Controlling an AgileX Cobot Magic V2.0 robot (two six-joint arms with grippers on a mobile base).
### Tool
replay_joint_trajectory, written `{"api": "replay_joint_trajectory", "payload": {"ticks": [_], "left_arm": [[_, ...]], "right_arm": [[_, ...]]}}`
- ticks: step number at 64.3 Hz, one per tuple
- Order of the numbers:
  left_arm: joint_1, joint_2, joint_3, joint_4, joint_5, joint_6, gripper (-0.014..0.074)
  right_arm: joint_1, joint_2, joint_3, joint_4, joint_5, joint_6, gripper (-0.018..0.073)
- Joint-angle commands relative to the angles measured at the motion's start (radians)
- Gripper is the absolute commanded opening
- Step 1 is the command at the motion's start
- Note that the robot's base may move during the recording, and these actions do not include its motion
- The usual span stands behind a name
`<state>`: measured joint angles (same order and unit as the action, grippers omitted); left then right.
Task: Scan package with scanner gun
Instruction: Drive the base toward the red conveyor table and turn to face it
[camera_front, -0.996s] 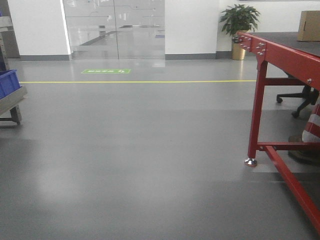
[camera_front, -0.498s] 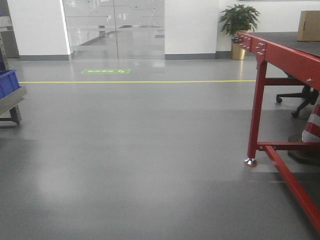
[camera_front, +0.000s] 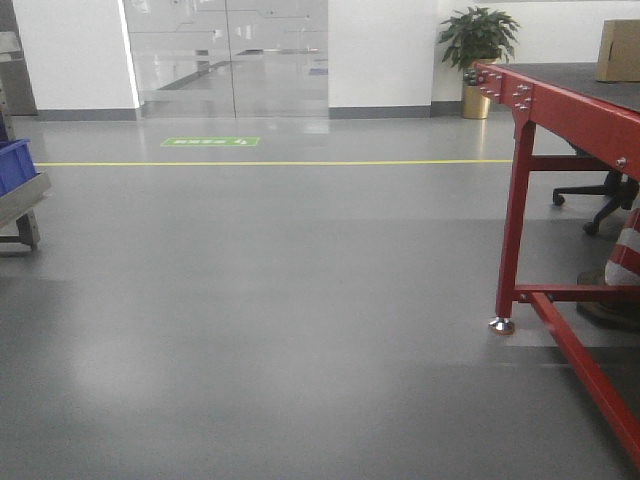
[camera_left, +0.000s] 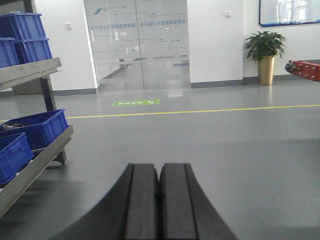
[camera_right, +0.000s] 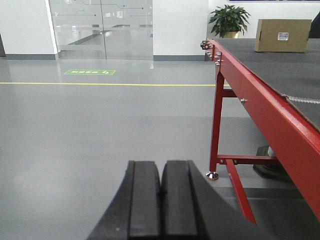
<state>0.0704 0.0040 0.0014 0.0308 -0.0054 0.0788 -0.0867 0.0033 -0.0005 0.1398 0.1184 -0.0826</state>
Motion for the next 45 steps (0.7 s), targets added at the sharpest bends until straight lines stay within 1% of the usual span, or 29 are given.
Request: {"api": "replay_joint_trajectory", "payload": {"ticks": [1,7,45], "left_arm": [[0.029,-0.004,-0.001,0.0,-0.021,-0.005,-0.0111],[0.042,-0.004,-0.001,0.0,-0.021,-0.005,-0.0111],[0.042,-0.004,-0.001,0.0,-0.021,-0.005,-0.0111]], "right_arm": [[0.001,-0.003,0.0,-0.007,-0.022,-0.001,-0.0153],[0.001,-0.003,0.0,-0.007,-0.022,-0.001,-0.0153],[0.001,-0.003,0.0,-0.007,-0.022,-0.001,-0.0153]]}}
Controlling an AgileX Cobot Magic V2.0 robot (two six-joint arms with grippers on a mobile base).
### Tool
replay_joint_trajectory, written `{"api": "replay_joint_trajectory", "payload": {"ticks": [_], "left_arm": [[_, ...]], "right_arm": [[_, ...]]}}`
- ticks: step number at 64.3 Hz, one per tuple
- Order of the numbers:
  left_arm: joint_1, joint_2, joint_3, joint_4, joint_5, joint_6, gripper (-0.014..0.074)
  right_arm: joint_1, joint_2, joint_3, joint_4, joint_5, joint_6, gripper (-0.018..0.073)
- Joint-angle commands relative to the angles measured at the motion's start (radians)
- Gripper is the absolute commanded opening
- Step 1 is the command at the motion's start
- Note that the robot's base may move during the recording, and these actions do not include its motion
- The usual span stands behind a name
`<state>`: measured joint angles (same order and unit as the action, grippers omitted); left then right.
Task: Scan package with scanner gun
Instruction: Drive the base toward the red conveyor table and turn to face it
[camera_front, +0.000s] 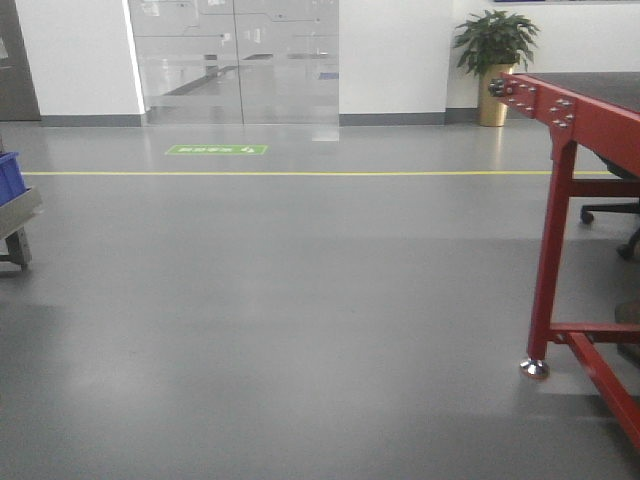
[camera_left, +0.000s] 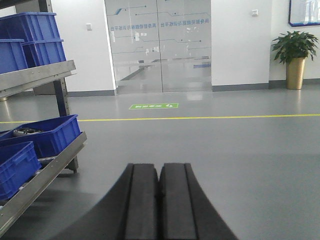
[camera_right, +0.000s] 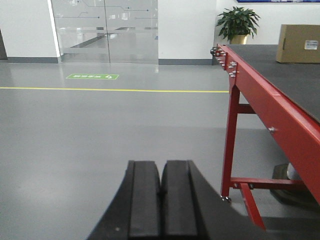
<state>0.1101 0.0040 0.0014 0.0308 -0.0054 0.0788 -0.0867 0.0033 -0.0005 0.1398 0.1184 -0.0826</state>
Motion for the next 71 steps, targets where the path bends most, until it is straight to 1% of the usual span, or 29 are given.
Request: {"api": "replay_joint_trajectory", "payload": {"ticks": [1,58,66,71], "left_arm": [[0.002,-0.004,-0.001,0.0,-0.021,-0.005,-0.0111],[0.002,-0.004,-0.001,0.0,-0.021,-0.005,-0.0111],[-0.012,-0.004,-0.001,0.0,-0.021,-0.005,-0.0111],[-0.037,-0.004,-0.001,0.0,-0.021,-0.005,-0.0111]], "right_arm": [[0.001,-0.003,0.0,-0.007,-0.022,-0.001,-0.0153],[-0.001,-0.003,0.0,-0.007,-0.022,-0.001,-0.0153],[-0.001,-0.003,0.0,-0.007,-0.022,-0.001,-0.0153],[-0.001,-0.003,0.0,-0.007,-0.022,-0.001,-0.0153]]}}
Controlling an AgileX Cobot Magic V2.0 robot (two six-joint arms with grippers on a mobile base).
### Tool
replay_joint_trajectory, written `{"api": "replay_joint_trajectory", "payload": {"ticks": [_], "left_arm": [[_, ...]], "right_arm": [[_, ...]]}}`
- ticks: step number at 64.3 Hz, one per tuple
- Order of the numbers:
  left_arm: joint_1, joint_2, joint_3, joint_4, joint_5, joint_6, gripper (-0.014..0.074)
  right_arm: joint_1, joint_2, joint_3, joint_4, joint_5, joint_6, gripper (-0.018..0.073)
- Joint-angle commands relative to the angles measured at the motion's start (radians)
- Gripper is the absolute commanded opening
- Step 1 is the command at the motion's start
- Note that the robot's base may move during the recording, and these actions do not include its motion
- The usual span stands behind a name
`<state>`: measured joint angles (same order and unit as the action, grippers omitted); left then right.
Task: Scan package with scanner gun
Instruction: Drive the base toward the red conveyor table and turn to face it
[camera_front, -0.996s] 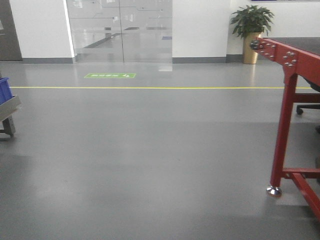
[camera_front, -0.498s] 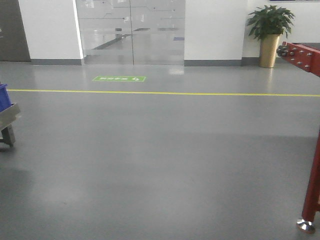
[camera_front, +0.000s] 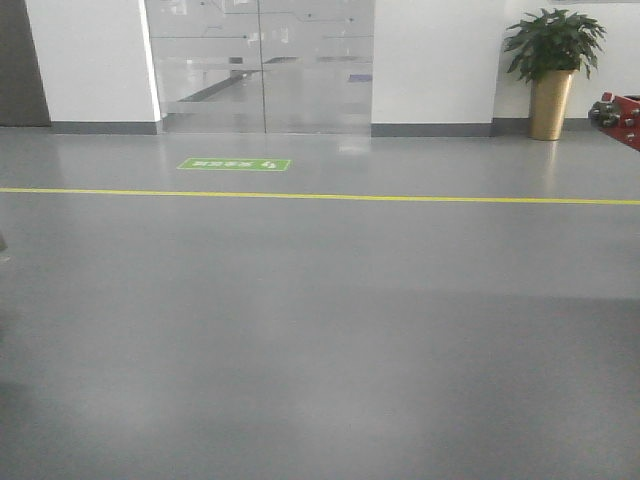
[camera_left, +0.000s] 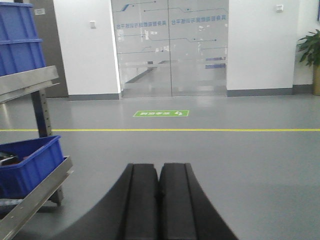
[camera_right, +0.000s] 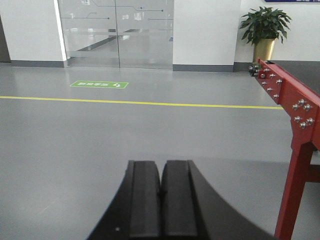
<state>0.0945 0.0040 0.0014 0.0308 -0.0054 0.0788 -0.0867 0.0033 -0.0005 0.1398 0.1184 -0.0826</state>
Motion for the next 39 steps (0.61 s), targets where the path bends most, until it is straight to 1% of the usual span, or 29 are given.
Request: {"api": "replay_joint_trajectory", "payload": {"ticks": [1,11,39], "left_arm": [[-0.023,-0.004,-0.001,0.0,-0.021,-0.005,-0.0111],[-0.048,-0.004,-0.001,0.0,-0.021,-0.005,-0.0111],[-0.048,-0.004,-0.001,0.0,-0.021,-0.005,-0.0111]], "right_arm": [[-0.001,-0.003,0.0,-0.007,-0.022,-0.001,-0.0153],[-0.001,-0.003,0.0,-0.007,-0.022,-0.001,-0.0153],[-0.001,-0.003,0.0,-0.007,-0.022,-0.001,-0.0153]]}}
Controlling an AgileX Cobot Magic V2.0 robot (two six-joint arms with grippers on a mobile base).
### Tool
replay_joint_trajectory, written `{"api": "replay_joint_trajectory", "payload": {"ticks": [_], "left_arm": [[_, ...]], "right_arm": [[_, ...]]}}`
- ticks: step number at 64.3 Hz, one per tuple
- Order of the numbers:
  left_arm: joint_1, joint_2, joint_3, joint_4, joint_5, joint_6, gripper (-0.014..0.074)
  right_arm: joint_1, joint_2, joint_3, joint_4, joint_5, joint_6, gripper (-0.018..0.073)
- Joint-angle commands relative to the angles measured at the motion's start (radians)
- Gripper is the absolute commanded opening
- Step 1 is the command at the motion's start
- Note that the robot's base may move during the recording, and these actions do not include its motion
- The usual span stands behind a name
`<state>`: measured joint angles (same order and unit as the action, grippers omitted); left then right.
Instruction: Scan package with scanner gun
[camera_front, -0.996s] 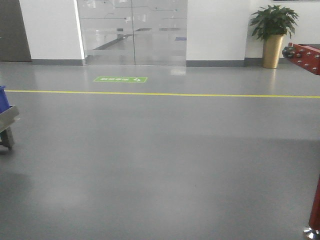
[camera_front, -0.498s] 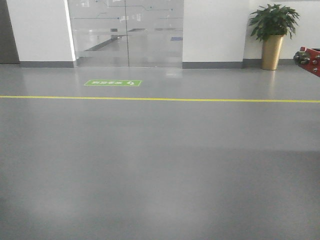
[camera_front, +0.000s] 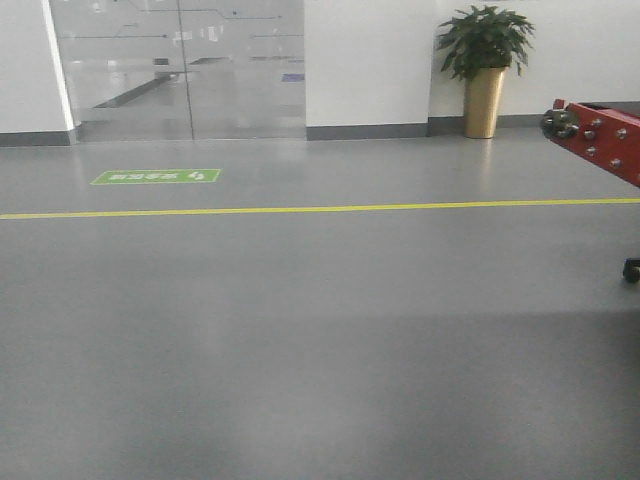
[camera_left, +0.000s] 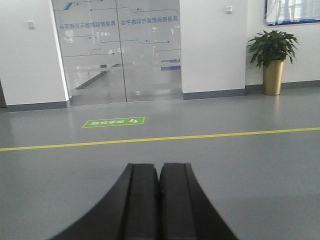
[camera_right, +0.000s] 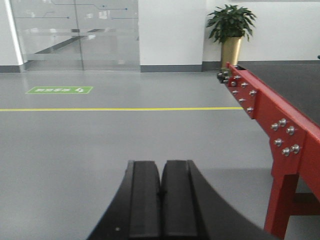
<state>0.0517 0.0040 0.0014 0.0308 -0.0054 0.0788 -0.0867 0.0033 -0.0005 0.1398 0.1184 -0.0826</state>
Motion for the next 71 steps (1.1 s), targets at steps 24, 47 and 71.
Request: {"api": "replay_joint_trajectory", "payload": {"ticks": [24,47,71], "left_arm": [[-0.006,-0.004,-0.001,0.0,-0.021,-0.005,-0.0111],[-0.006,-0.004,-0.001,0.0,-0.021,-0.005,-0.0111],[-0.006,-0.004,-0.001,0.0,-0.021,-0.005,-0.0111]], "right_arm": [[-0.003,-0.003,0.0,-0.007,-0.022,-0.001,-0.0153],[-0.003,-0.003,0.0,-0.007,-0.022,-0.001,-0.0153],[-0.003,-0.003,0.0,-0.007,-0.022,-0.001,-0.0153]]}}
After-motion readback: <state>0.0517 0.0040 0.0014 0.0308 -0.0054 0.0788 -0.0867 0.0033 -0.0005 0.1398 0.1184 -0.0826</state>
